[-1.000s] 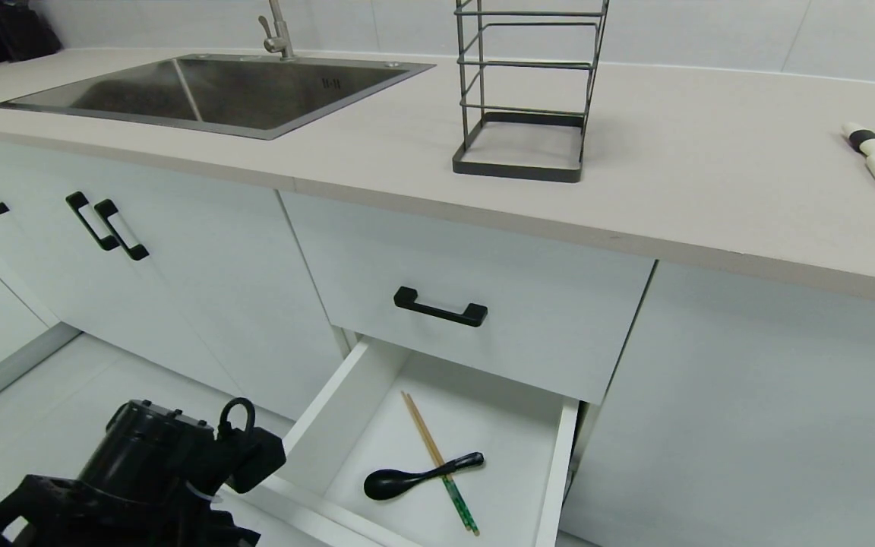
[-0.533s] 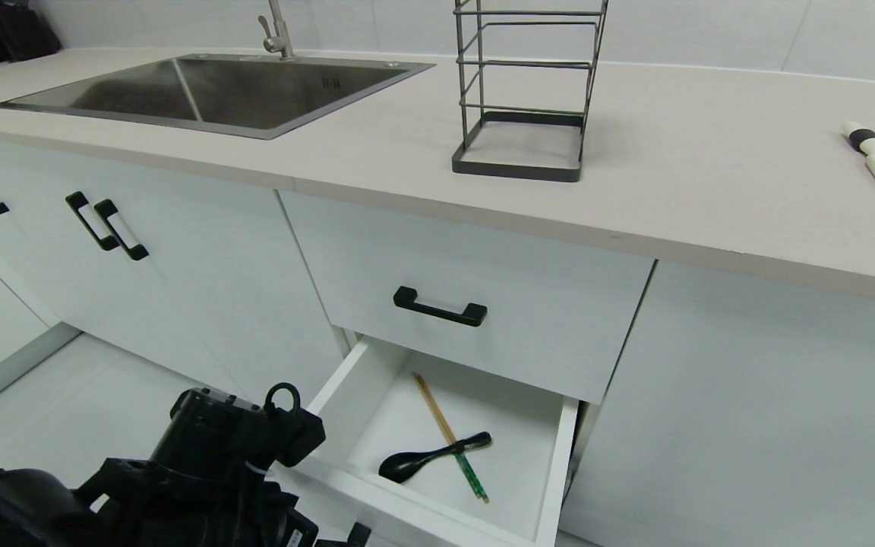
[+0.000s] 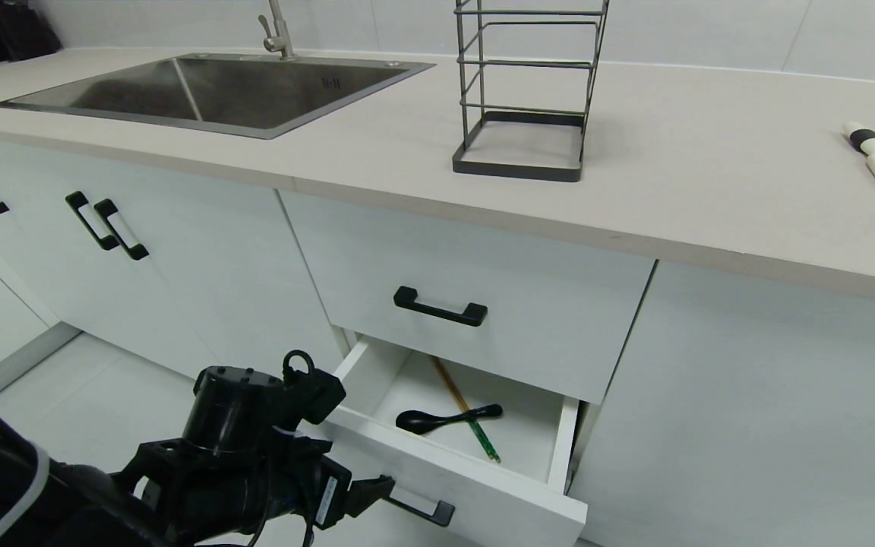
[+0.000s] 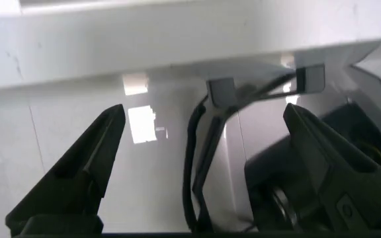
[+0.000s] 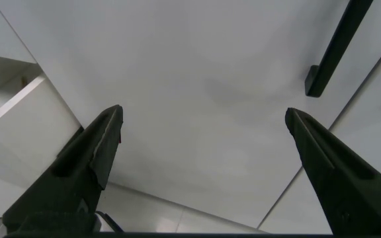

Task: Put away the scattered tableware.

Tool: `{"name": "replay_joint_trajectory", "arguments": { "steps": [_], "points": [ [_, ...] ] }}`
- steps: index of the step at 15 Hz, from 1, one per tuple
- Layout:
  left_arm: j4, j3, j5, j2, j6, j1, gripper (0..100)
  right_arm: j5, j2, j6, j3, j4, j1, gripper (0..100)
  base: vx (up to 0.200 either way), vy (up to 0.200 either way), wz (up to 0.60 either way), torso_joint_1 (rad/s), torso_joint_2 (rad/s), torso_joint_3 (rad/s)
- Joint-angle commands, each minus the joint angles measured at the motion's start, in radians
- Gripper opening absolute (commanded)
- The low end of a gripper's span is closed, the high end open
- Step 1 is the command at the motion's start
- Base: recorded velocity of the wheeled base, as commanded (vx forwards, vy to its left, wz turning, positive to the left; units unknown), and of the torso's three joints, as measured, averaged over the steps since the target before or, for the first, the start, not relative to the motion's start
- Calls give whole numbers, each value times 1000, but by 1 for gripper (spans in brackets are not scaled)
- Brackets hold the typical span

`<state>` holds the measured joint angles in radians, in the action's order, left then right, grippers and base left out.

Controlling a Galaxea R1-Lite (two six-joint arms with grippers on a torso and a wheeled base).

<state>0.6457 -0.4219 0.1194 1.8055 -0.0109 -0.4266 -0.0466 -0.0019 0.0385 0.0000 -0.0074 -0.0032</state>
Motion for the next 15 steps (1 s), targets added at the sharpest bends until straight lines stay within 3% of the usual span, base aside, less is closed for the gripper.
{"name": "replay_joint_trajectory", "arguments": {
  "steps": [1,3,4,6,11,15],
  "points": [
    [98,-1,0,81,0,0,100,1,2,0,0,0,0,100,0,0,0,0,0,0],
    [198,-1,2,123,-3,0,100,-1,2,0,0,0,0,100,0,0,0,0,0,0],
    [302,-8,5,158,2,0,100,-1,2,0,0,0,0,100,0,0,0,0,0,0],
    [344,-37,5,176,17,0,100,-1,2,0,0,0,0,100,0,0,0,0,0,0],
    [345,-163,6,202,19,2,100,1,2,0,0,0,0,100,0,0,0,0,0,0],
    [382,-209,6,239,19,8,100,-1,2,0,0,0,0,100,0,0,0,0,0,0]
  ]
}}
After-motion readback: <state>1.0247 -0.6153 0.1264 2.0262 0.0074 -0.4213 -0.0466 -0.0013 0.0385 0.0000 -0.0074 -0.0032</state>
